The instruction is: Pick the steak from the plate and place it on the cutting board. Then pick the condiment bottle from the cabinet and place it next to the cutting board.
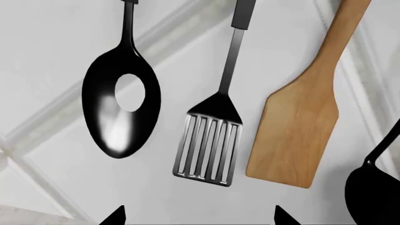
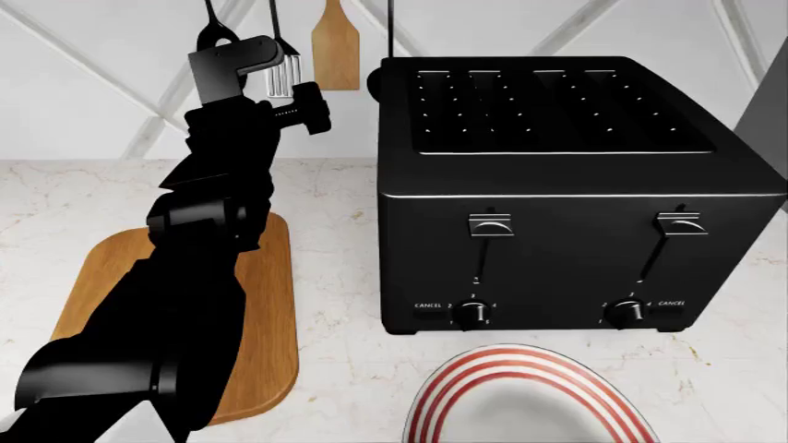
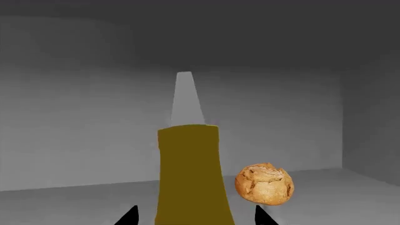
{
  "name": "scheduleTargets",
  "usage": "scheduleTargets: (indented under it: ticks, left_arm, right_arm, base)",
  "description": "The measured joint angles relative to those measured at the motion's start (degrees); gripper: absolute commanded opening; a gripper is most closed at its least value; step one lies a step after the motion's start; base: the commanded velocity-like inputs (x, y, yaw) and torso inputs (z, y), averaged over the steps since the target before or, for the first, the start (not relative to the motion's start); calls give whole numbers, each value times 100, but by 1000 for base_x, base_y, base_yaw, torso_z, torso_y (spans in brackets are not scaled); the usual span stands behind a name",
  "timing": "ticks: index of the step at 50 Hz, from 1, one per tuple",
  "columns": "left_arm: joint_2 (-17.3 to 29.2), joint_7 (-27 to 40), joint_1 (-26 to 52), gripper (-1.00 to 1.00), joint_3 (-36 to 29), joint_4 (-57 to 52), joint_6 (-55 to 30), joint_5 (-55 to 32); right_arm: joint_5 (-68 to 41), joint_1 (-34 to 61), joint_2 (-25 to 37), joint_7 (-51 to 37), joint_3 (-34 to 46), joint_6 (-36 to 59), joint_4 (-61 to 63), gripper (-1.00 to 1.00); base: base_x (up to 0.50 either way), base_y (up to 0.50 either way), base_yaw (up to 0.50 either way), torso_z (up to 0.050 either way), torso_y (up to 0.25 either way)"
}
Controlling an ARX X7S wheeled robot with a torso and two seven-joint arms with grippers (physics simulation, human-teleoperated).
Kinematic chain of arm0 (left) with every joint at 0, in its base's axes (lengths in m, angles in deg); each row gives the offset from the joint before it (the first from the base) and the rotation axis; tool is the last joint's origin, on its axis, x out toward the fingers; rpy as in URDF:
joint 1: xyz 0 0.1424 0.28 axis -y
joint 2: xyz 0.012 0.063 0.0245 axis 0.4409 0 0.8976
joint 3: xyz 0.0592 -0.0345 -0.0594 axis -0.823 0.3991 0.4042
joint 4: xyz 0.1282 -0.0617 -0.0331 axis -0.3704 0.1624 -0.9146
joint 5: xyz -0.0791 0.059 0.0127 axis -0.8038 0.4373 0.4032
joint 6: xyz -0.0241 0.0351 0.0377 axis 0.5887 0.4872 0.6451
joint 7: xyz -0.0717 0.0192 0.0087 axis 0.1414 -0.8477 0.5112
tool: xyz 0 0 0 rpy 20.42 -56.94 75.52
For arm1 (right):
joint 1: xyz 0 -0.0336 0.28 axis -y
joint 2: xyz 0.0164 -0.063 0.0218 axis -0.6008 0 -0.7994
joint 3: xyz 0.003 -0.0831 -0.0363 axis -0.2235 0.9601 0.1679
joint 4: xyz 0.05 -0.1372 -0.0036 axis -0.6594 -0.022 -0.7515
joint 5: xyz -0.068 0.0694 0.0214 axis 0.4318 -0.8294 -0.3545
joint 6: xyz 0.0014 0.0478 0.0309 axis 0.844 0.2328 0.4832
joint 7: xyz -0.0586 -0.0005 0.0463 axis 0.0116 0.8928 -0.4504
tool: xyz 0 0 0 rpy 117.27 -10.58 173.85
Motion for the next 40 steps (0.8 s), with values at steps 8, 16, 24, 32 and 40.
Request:
scheduleTargets:
  ticks: [8,16,24,32,40]
  left_arm:
    - [0,-6,-2,100,8,0,-4,5]
    - [0,-1,0,100,17,0,-10,13]
    - [0,-1,-3,100,44,0,-10,31]
    - [0,-2,-5,100,71,0,-10,47]
    - [1,-5,-5,100,92,0,-20,62]
  right_arm:
    - [151,19,-58,-79,25,55,-11,-100]
    - [204,4,-79,-165,-6,82,28,-100]
    - [134,-118,18,-115,0,236,451,-100]
    - [-199,-222,106,-165,-8,530,1137,-100]
    - [-401,-100,125,-231,-22,635,1794,-100]
  base:
    - [0,0,0,0,0]
    - [-1,0,-1,0,0]
    - [-3,0,-1,0,0]
    - [0,0,0,0,0]
    - [0,0,0,0,0]
